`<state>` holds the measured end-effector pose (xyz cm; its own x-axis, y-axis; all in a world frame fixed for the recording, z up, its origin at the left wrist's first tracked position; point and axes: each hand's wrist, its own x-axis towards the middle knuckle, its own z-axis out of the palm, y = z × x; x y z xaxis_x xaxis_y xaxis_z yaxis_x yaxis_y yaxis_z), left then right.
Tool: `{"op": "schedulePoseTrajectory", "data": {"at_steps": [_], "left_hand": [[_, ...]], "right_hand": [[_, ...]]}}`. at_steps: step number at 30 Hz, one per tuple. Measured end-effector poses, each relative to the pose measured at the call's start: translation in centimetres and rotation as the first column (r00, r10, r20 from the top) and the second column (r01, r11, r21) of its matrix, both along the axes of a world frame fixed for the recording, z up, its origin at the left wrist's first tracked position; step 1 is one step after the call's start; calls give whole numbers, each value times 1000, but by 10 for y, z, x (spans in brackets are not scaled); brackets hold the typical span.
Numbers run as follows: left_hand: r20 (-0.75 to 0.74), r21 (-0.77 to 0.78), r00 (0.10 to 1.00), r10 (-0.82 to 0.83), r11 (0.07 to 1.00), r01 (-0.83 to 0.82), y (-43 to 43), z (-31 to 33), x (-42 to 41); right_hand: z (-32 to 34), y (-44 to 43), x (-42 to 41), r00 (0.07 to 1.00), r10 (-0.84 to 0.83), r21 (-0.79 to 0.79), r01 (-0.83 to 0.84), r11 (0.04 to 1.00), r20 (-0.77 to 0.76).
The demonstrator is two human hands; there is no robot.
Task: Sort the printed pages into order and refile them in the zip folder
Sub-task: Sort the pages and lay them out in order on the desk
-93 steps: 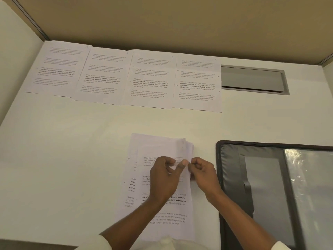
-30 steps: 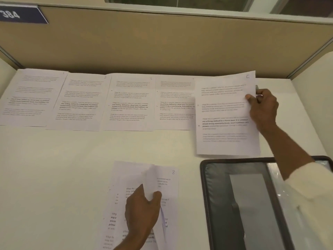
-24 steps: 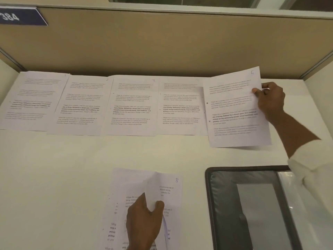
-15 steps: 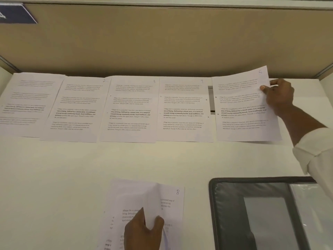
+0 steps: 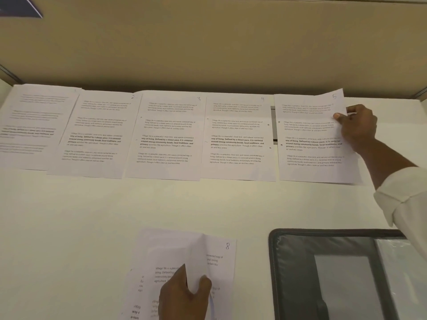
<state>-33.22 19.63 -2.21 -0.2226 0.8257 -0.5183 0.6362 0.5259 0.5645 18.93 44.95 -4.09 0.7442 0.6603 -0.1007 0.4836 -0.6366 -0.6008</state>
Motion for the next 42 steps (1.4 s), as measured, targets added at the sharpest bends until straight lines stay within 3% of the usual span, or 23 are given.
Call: {"op": "schedulePoseTrajectory", "data": {"at_steps": [9,13,16,20,23,27,31,42], "left_hand": [[11,12,999,-33,999,32,-1,-6,-1],[52,12,996,-67,998,66,-3,-5,-7],[141,13,989,-54,999,53,-6,0,-13],[206,42,978,-42,999,35,-6,8,-19],[218,68,975,-54,997,40,-7,14,-22],[246,101,966,-82,993,58,-11,20,-28],[249,138,963,-105,988,72,-16,18,-33],[282,153,958,-55,988,12,-19,13,-40]], "right_hand": [[3,0,-5,999,-4,-42,6,999,42],[12,-14,-26,977,-51,-70,67,995,209],[18,-46,-69,957,-2,78,-21,997,289],[29,-117,-171,994,107,412,-100,906,6],[33,-185,-261,917,208,398,-60,915,-341],[31,-261,-345,736,244,305,-53,951,-632],[29,-303,-385,667,233,228,-96,969,-708],[19,-317,-393,660,211,127,-173,977,-722]]}}
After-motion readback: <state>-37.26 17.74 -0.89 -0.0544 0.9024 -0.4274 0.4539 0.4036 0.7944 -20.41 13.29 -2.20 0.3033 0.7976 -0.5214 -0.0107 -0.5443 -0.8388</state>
